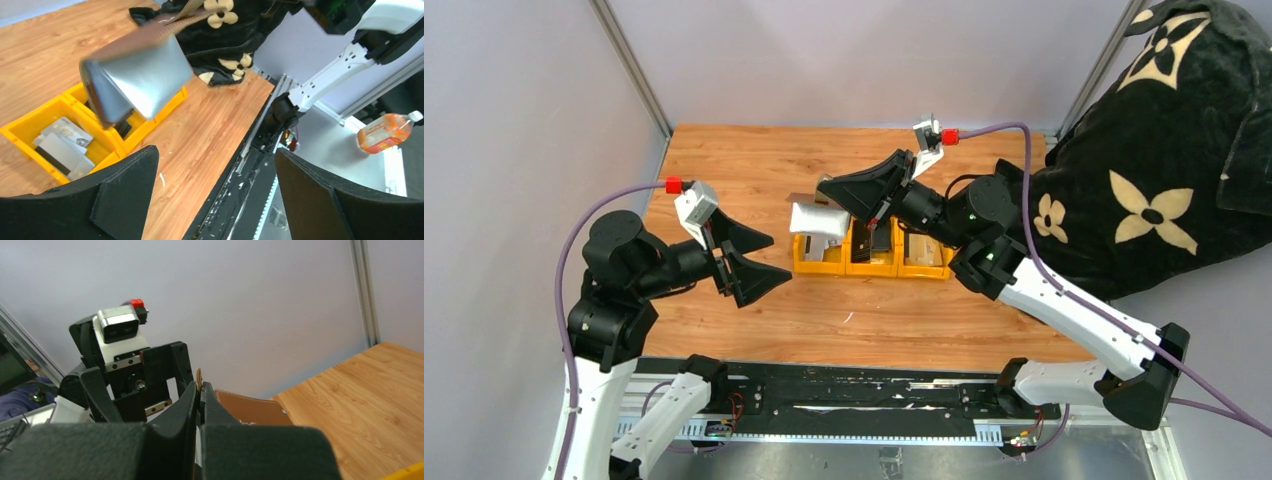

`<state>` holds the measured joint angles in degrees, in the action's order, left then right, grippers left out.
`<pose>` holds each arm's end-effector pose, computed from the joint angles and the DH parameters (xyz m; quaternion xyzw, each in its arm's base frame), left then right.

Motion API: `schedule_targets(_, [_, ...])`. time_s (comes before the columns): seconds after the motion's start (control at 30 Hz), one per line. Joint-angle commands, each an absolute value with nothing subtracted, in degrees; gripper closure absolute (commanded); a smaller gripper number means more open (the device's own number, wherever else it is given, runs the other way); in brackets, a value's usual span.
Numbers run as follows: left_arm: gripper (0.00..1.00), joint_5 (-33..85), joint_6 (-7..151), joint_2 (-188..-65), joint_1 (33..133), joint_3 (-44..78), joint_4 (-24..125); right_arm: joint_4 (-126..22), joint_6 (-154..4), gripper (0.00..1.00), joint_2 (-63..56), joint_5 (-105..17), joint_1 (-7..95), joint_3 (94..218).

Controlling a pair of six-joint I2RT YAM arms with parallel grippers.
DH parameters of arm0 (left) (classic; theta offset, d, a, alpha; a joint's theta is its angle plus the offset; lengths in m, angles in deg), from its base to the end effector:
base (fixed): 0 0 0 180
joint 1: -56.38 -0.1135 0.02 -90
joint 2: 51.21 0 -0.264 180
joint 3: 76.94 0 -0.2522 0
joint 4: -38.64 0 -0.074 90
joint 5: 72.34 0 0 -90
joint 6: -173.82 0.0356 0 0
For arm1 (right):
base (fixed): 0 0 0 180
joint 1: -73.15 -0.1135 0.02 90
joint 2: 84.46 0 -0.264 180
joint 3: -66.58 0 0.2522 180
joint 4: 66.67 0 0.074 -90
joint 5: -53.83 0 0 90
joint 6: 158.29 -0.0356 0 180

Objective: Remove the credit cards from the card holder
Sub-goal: Open the card holder at the center of the board.

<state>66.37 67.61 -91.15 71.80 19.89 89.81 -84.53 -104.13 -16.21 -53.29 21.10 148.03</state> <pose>0.0873 -0.0518 0.4423 0.2660 0.6891 -0.4623 0.4906 0.1518 0.2117 0.4720 -0.1969 0.4634 0.6502 0.5690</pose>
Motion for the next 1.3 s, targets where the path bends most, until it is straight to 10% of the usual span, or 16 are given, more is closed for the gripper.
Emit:
schedule_targets(0.0, [0.08,64.2,75.1,-88.4,72.0,20.7,92.3,-71.6,-95.5,1.0,-18.2,-56.6,20.9,152.0])
schedule_targets(0.8, [0.14,68.3,91.0,-84.2,72.0,24.3,92.7,-66.1,-93.0,1.0,-10.3,-72.6,12.4,162.8])
schedule_targets(0.9, [0.3,69.7,89.3,-84.2,72.0,24.4,91.8,-66.0,-92.6,1.0,-9.6,-72.2,11.2,163.9])
schedule_targets(1.07, [0.9,75.0,86.7,-84.7,72.0,24.3,91.8,-66.3,-92.5,1.0,-9.3,-71.8,10.5,164.3])
schedule_targets(1.13, [1.0,76.4,85.3,-85.0,72.0,23.9,91.7,-66.0,-92.6,0.98,-9.6,-71.7,10.6,164.3])
schedule_targets(1.27, [1.0,78.6,81.2,-86.5,72.0,21.7,91.8,-63.9,-90.2,0.54,-12.3,-70.8,10.9,162.9])
